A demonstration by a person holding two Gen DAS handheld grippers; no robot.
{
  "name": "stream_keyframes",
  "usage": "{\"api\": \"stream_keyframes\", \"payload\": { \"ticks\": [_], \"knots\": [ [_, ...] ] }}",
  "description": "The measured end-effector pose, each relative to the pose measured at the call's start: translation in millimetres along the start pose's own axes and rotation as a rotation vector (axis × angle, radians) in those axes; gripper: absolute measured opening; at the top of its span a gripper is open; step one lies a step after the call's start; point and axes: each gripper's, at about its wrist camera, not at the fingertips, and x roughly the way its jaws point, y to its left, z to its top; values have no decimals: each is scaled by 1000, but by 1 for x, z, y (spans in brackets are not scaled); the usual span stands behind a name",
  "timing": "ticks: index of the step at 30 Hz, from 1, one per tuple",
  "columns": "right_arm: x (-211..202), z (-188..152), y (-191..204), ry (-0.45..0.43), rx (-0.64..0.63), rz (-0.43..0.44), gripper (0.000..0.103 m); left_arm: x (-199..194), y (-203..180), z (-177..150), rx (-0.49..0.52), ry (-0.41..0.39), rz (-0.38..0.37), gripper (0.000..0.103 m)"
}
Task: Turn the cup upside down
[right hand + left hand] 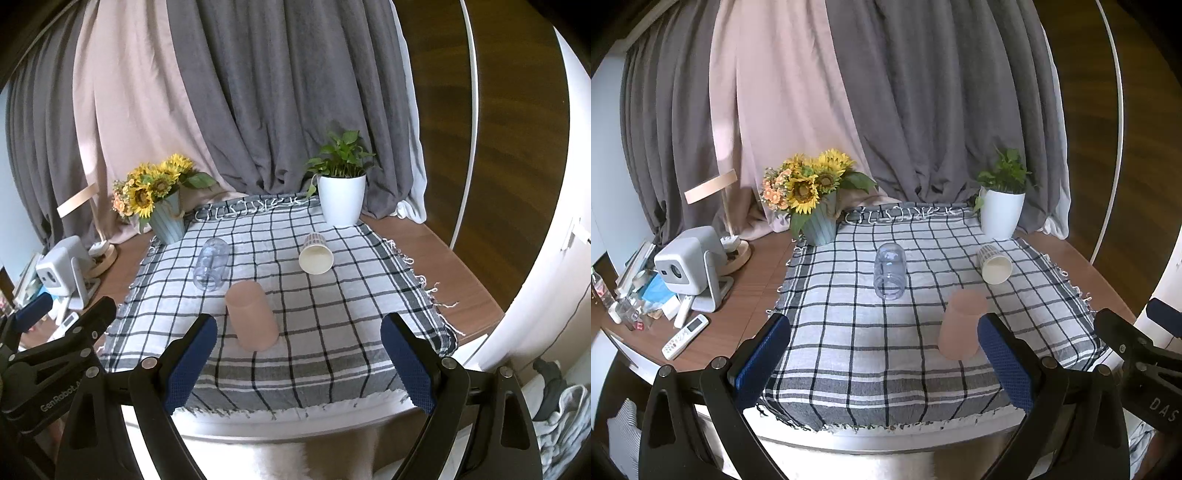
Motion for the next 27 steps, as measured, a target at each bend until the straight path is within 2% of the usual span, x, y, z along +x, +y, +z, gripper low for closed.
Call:
{"api": "stream_keyframes", "payload": {
  "ticks": [27],
  "knots": [
    [0, 2, 2, 0, -1, 2, 90, 0, 1, -1, -4, -2, -1, 103]
  ]
}}
